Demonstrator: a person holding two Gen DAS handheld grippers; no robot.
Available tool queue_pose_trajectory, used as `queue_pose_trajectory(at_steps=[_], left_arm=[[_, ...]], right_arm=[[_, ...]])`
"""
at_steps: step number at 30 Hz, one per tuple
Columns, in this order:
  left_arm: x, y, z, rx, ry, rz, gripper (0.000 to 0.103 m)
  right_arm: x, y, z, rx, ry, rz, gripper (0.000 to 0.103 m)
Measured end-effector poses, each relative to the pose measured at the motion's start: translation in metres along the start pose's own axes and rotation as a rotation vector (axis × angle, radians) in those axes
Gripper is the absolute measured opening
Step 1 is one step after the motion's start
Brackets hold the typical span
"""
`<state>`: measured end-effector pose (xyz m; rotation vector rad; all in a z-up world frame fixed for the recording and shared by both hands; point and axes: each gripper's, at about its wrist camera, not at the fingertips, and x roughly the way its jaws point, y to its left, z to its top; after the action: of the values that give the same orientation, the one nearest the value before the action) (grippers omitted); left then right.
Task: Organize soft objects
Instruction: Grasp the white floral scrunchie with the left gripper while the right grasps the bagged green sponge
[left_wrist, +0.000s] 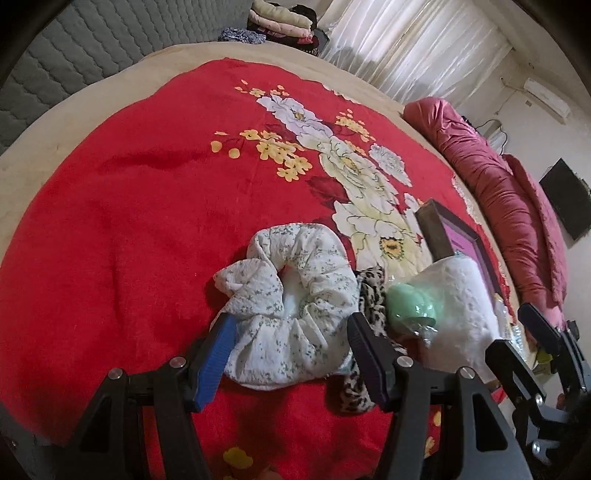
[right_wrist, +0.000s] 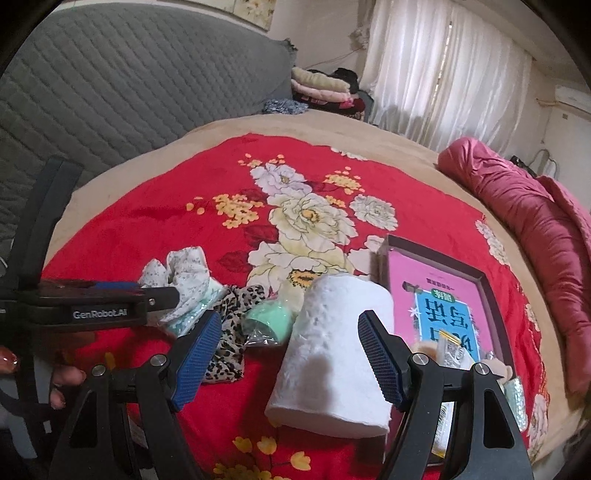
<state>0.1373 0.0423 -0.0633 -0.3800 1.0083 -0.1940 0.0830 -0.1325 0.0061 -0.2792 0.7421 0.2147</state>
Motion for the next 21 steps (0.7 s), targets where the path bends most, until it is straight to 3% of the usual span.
queue_pose_trajectory(at_steps=[6,11,15,18,20,21], left_arm=[[0.015,0.006,0.004,-0.006,0.013,0.022,0.062],[0.020,0.017,0.009,-0.049,0.010,-0.025,0.061],[0.019,0.025,0.013,-0.083,-0.004,-0.061,0.045],[0.020,0.031,0.015,-0.104,-0.006,-0.076,0.039],[0.022,0.035,0.016,-0.116,-0.003,-0.090,0.037],[0.022,0.036,0.016,-0.121,-0.003,-0.096,0.036]], right_arm=[[0.019,0.016,0.005,-0.146,0.051,0.029,0.078],[0.048,0.035,0.006,-0.315,0.132,-0.006,0.078],[0.071,0.039,0.012,-0.376,0.185,-0.039,0.078],[0.086,0.043,0.017,-0.437,0.220,-0.059,0.078],[0.097,0.047,0.017,-0.494,0.256,-0.079,0.074],[0.102,0.049,0.016,-0.516,0.280,-0.083,0.065]])
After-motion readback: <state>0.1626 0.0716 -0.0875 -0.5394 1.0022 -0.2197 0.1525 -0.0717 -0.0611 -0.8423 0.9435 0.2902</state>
